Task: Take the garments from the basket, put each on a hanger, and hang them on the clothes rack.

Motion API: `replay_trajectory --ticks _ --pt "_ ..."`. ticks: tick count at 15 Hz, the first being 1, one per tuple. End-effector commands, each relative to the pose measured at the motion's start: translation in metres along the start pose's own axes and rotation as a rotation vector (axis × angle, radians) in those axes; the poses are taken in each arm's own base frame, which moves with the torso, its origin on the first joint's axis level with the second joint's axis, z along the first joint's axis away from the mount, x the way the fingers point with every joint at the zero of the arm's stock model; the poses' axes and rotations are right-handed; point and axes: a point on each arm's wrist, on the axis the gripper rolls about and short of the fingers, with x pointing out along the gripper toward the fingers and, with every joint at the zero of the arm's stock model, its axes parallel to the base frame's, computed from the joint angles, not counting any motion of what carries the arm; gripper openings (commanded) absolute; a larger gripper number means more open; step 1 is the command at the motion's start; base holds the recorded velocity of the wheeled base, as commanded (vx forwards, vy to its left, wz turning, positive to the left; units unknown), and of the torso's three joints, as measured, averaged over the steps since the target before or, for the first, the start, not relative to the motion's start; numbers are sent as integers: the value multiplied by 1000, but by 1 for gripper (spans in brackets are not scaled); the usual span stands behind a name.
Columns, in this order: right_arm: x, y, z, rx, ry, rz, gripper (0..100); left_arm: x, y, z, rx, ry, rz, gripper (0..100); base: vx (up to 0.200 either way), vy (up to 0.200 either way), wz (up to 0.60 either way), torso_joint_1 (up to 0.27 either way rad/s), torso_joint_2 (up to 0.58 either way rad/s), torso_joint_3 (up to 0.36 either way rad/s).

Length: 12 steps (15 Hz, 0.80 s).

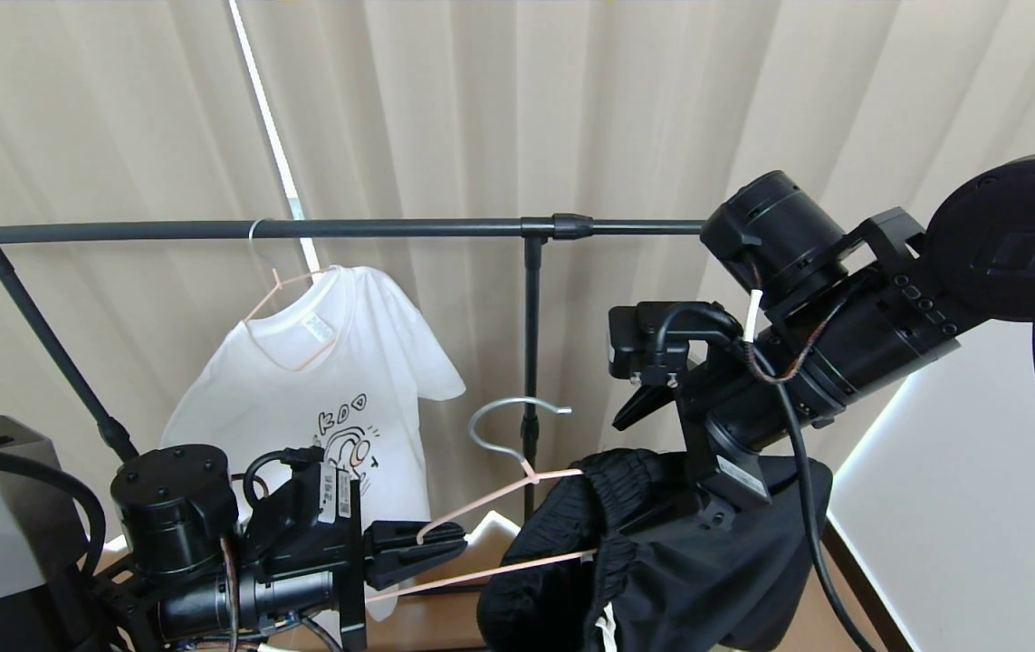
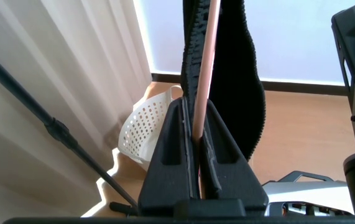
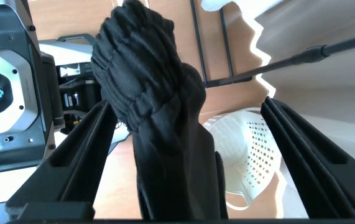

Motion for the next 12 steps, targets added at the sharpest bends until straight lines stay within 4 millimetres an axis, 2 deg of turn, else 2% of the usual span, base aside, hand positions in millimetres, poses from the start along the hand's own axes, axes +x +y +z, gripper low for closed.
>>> replay_trajectory --ticks 1,12 --pt "3 -3 2 -1 2 0 100 0 0 0 1 -1 0 0 0 0 0 0 0 0" --pt "7 -7 5 -3 4 -12 100 0 -1 1 2 -1 -3 0 0 0 0 0 0 0"
